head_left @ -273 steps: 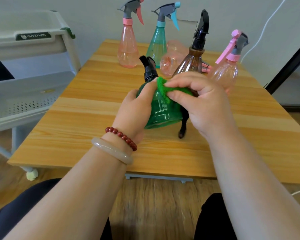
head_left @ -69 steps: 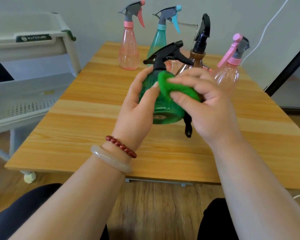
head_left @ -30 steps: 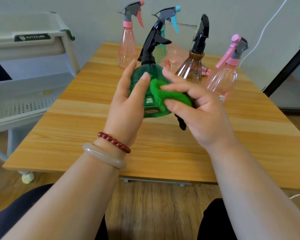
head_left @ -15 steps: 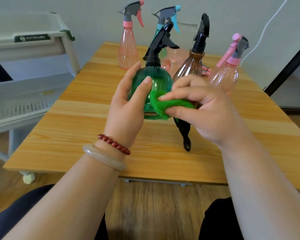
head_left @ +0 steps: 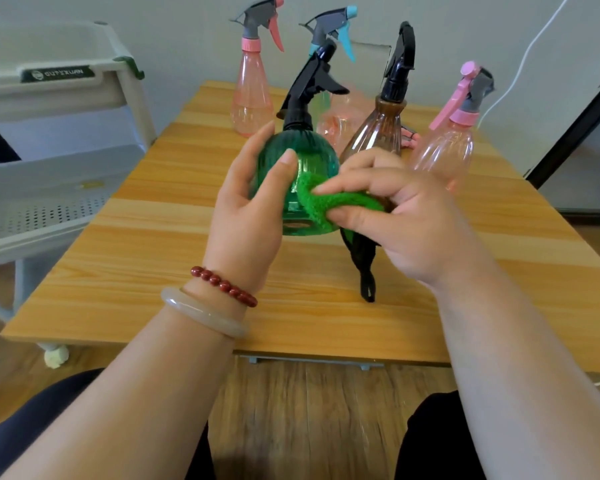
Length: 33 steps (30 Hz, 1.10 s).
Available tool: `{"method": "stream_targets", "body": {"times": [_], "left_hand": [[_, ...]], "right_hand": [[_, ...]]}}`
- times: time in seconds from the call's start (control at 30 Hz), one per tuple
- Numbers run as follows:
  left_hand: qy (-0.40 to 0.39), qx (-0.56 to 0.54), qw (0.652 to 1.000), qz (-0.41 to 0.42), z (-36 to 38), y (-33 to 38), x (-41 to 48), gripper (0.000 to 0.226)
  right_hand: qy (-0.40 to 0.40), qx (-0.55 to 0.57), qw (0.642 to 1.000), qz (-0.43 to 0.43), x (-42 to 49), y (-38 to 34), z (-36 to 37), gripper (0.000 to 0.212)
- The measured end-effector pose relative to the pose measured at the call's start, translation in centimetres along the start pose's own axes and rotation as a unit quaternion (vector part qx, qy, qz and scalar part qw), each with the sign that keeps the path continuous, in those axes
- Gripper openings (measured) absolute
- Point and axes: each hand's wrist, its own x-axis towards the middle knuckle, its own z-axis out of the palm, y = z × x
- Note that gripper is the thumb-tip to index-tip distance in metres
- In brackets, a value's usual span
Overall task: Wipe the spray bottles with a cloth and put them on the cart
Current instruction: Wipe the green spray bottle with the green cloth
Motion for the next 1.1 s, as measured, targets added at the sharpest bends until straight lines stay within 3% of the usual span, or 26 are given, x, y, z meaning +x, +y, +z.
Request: {"method": "stream_targets", "body": {"times": [0.13,0.2,0.27,0.4,0.5,0.63,0.7,0.8,1.0,1.1], "left_hand": [[-0.024,-0.014,1.000,-0.010,0.6,-0.2,-0.2,0.046],[-0.036,-0.017,0.999,-0.012,0.9,-0.1,-0.4,0.045],[-0.023,-0.036,0.999,-0.015,1.0,0.0,-0.5,0.043],[0.012,-0.072,0.997,-0.018,0.2,0.2,0.1,0.043],[-0.011,-0.104,0.994,-0.033,0.1,0.2,0.2,0.044],[-0.052,-0.090,0.994,-0.045,0.6,0.0,-0.1,0.048],[-0.043,-0.009,0.998,-0.038,0.6,0.0,-0.1,0.055],[-0.031,0.053,0.998,-0.022,0.5,0.1,0.0,0.038],[-0.096,-0.023,0.987,-0.123,0.5,0.8,0.2,0.053],[-0.068,-0.063,0.989,-0.118,0.1,1.0,0.3,0.048]], "right_hand": [[0.182,0.004,0.983,0.033,0.5,0.8,1.2,0.022],[0.224,0.030,0.972,0.061,0.6,1.2,1.6,0.027],[0.199,0.028,0.979,0.042,0.4,1.4,1.3,0.024],[0.046,0.048,0.998,0.011,0.0,0.2,0.5,0.024],[0.108,0.041,0.993,0.020,0.0,0.6,1.1,0.021],[0.200,0.213,0.954,0.075,0.2,0.7,2.5,0.020],[0.215,0.183,0.957,0.073,0.1,1.0,2.7,0.020],[0.228,0.111,0.964,0.077,0.1,1.3,2.6,0.029],[0.205,-0.016,0.978,0.036,-0.3,0.3,3.0,0.026],[0.157,0.025,0.987,0.014,-0.5,0.1,3.2,0.026]]}}
